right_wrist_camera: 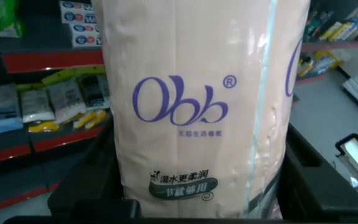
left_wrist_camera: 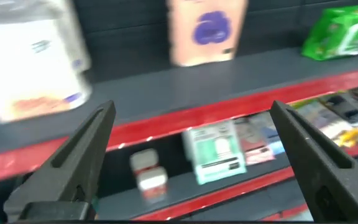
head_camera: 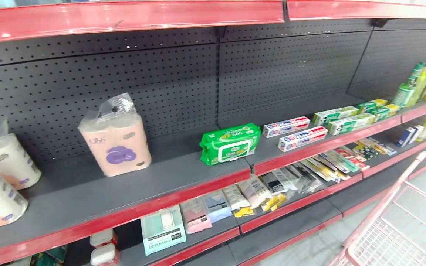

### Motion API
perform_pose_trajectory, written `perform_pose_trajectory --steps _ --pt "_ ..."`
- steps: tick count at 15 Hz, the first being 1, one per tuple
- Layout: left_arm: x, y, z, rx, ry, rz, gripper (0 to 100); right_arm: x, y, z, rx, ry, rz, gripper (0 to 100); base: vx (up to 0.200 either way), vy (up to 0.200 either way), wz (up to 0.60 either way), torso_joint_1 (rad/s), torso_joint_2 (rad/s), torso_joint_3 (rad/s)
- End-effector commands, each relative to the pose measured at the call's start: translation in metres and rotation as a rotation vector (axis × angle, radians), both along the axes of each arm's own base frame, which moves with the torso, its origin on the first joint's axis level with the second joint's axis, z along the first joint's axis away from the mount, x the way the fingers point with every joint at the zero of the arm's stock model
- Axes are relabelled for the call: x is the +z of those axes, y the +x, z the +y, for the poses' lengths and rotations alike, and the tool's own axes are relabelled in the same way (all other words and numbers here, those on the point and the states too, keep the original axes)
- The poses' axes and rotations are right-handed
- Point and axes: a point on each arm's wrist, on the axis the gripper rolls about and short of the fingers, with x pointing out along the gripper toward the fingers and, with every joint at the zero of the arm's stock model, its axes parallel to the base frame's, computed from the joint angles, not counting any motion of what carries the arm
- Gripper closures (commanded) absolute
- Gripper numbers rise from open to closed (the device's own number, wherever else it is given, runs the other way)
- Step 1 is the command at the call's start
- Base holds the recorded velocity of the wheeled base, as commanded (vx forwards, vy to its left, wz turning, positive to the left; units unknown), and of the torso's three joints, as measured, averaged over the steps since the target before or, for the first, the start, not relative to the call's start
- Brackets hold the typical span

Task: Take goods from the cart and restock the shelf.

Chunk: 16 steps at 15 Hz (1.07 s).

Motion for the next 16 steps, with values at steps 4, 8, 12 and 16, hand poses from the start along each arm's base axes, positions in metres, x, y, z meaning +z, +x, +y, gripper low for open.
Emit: perform_pose_trajectory --steps 4,8,12,16 --pt "0.000 0.000 0.000 -0.001 0.000 0.001 0 0.000 -0.005 0.001 -0.001 -0.010 -0.018 100 0.000 0.000 0.30 0.001 0.00 0.001" --pt "0.000 0.000 0.000 -0.001 0.000 0.003 0 -0.015 -0.018 0.003 0.013 -0.008 -0.039 100 0.000 0.000 0.00 0.000 0.00 0.000" --pt "0.000 0.000 0.000 -0.001 0.000 0.003 0 -0.027 -0.027 0.004 0.010 -0.011 -0.048 100 0.000 0.000 0.00 0.000 0.00 0.000" --pt "0.000 0.000 0.000 -0.001 0.000 0.001 0 -0.029 -0.028 0.004 0.009 -0.014 -0.050 100 0.150 0.000 0.00 -0.001 0.00 0.003"
